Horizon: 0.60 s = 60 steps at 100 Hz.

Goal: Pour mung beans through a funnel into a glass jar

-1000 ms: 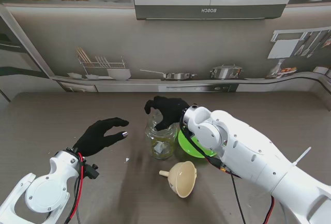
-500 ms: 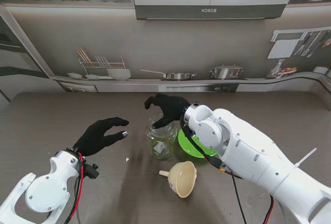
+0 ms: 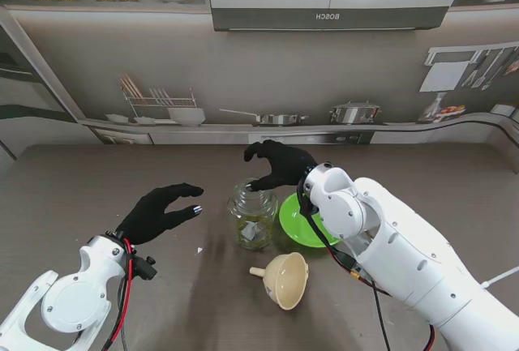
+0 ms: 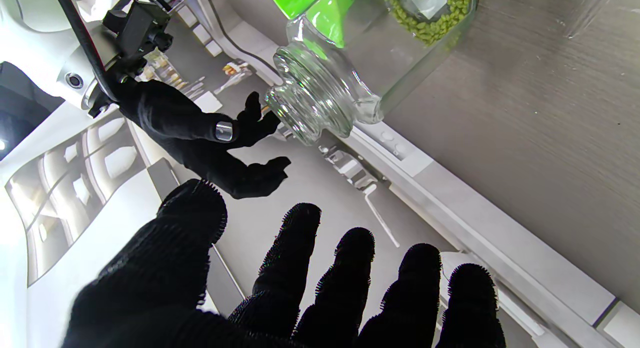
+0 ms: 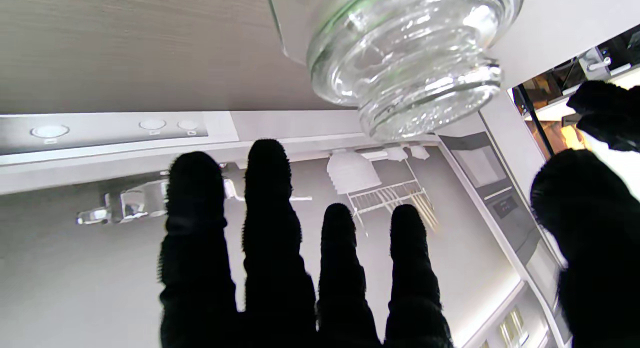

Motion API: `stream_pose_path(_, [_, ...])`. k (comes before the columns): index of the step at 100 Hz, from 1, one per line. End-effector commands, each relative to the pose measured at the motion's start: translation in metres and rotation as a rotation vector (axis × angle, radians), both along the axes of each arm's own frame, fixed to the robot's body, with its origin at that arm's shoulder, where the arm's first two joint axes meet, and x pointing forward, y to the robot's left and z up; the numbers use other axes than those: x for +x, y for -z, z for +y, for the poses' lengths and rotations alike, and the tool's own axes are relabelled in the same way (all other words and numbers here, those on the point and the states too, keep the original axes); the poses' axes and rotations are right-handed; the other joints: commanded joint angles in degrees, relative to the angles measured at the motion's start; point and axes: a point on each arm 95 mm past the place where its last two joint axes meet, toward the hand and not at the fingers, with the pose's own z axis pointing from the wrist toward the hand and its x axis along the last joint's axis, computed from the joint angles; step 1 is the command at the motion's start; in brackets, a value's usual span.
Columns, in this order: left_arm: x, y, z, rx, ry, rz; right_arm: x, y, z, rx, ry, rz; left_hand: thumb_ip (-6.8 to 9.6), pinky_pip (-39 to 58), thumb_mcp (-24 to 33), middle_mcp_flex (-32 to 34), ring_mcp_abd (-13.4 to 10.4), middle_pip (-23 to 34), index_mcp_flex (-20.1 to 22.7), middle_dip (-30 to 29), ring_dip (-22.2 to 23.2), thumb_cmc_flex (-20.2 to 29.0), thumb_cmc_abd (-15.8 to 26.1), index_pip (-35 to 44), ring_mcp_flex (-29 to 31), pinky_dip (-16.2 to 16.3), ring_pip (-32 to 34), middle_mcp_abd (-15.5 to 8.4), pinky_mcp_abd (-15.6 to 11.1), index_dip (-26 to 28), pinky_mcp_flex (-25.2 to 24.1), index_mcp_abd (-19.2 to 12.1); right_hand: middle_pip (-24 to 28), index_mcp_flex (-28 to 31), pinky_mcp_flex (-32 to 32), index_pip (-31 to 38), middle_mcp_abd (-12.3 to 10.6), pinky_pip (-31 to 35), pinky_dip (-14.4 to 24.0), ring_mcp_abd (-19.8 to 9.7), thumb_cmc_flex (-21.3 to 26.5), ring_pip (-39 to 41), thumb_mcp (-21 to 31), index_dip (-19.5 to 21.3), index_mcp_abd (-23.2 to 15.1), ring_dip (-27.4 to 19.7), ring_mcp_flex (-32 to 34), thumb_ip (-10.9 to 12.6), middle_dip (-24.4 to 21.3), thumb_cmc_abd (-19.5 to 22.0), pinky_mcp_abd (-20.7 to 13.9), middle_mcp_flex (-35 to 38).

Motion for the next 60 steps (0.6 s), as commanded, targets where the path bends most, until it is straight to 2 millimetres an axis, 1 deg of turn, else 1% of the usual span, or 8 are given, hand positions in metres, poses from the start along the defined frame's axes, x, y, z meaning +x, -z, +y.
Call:
stream_pose_path(1, [0.000, 0.002, -0.002, 0.000, 0.013, 0.011, -0.005, 0.000, -0.002, 0.009, 0.006, 0.003, 2.05, -1.4, -1.3, 0.5, 0.0, -0.6, -1.2, -0.1, 0.3, 0.9, 2.5, -0.6, 0.4, 1.0, -0.2, 0.2, 0.6, -0.4, 0.1, -1.0, -0.9, 0.7, -0.8, -0.5, -1.7, -1.2, -1.0, 1.2, -0.4, -0.9, -1.4, -1.6, -1.0, -1.1, -1.5, 2.1, -0.6, 1.2, 3.2, 1.1])
stream_pose_path(5, [0.000, 0.002, -0.002, 0.000, 0.012, 0.011, -0.008, -0.002, -0.004, 0.028, 0.018, -0.001, 2.06, -1.4, -1.3, 0.5, 0.0, -0.6, -1.4, -0.1, 0.3, 1.0, 2.5, -0.6, 0.4, 1.0, -0.2, 0.3, 0.5, -0.4, 0.1, -1.2, -1.0, 1.4, -1.1, -0.3, -1.9, -1.4, -1.1, 1.1, -0.1, -1.1, -1.2, -1.5, -0.6, -1.1, -1.4, 2.2, -0.7, 1.3, 3.0, 2.2])
stream_pose_path(10, [0.000, 0.002, -0.003, -0.001, 0.012, 0.011, -0.011, -0.003, -0.006, 0.061, 0.036, -0.006, 2.06, -1.4, -1.3, 0.6, 0.1, -0.6, -1.4, -0.1, 0.2, 1.0, 2.4, -0.7, 0.3, 0.9, -0.3, 0.2, 0.6, -0.4, 0.1, -1.1, -1.6, 3.6, -1.3, 0.4, -2.2, -1.6, -1.2, 1.1, 0.2, -1.4, 0.7, -1.5, -0.2, -1.2, -1.0, 2.6, -0.9, 1.3, 2.3, 4.4])
stream_pose_path(21, [0.000, 0.003, -0.004, -0.001, 0.013, 0.011, -0.020, -0.006, -0.011, 0.141, 0.068, -0.003, 2.05, -1.4, -1.3, 0.6, 0.0, -0.6, -1.6, -0.1, 0.2, 1.0, 2.4, -0.7, 0.2, 0.9, -0.3, 0.2, 0.6, -0.5, 0.2, -1.1, -3.4, 7.5, -1.7, 1.3, -2.5, -2.3, -1.8, 1.6, 0.3, -3.1, 5.1, -2.5, -1.0, -2.1, -0.7, 1.9, -1.7, -0.3, 2.4, 9.3])
stream_pose_path(33, [0.001, 0.004, -0.005, -0.004, 0.014, 0.008, -0.031, -0.007, -0.017, 0.237, 0.098, 0.013, 2.04, -1.4, -1.2, 0.5, 0.0, -0.6, -1.8, -0.1, 0.2, 0.9, 2.3, -0.7, 0.2, 0.9, -0.4, 0.1, 0.6, -0.5, 0.2, -1.1, -5.4, 11.1, -2.4, 1.4, -2.4, -2.9, -2.3, 1.2, 1.3, -4.8, 7.4, -3.4, -2.3, -2.8, -0.2, 1.7, -2.8, -2.6, 1.5, 12.6])
stream_pose_path(46, [0.002, 0.004, -0.006, -0.009, 0.015, 0.005, -0.043, -0.004, -0.023, 0.318, 0.128, 0.029, 2.04, -1.4, -1.1, 0.4, 0.0, -0.6, -2.0, -0.2, 0.2, 0.9, 2.3, -0.8, 0.0, 0.9, -0.4, 0.1, 0.6, -0.5, 0.1, -1.2, -6.8, 12.8, -2.8, 1.1, -2.1, -3.9, -3.1, 0.8, 2.6, -6.2, 8.9, -4.0, -1.5, -3.5, 0.0, 1.6, -3.4, -3.8, 0.9, 13.9])
stream_pose_path(54, [0.002, 0.005, -0.007, -0.012, 0.015, 0.006, -0.049, -0.001, -0.027, 0.352, 0.144, 0.042, 2.02, -1.5, -1.0, 0.3, -0.1, -0.6, -2.2, -0.2, 0.2, 0.9, 2.3, -0.9, 0.0, 0.9, -0.4, 0.2, 0.5, -0.6, 0.1, -1.2, -7.7, 12.3, -3.2, 0.7, -2.0, -4.8, -3.8, 0.3, 2.8, -7.4, 9.4, -4.4, -1.3, -4.1, -0.4, 1.4, -3.8, -4.1, 0.8, 13.6])
stream_pose_path(60, [0.002, 0.005, -0.007, -0.012, 0.016, 0.006, -0.054, 0.002, -0.029, 0.388, 0.155, 0.059, 2.01, -1.5, -1.0, 0.2, 0.0, -0.7, -2.3, -0.2, 0.2, 0.8, 2.2, -0.9, -0.2, 0.9, -0.5, 0.1, 0.5, -0.6, 0.1, -1.2, -8.9, 11.4, -4.3, -0.1, -1.8, -6.4, -4.9, 0.6, 3.2, -8.9, 9.2, -4.9, -1.2, -4.9, -1.6, 1.2, -4.5, -4.5, 0.5, 13.2])
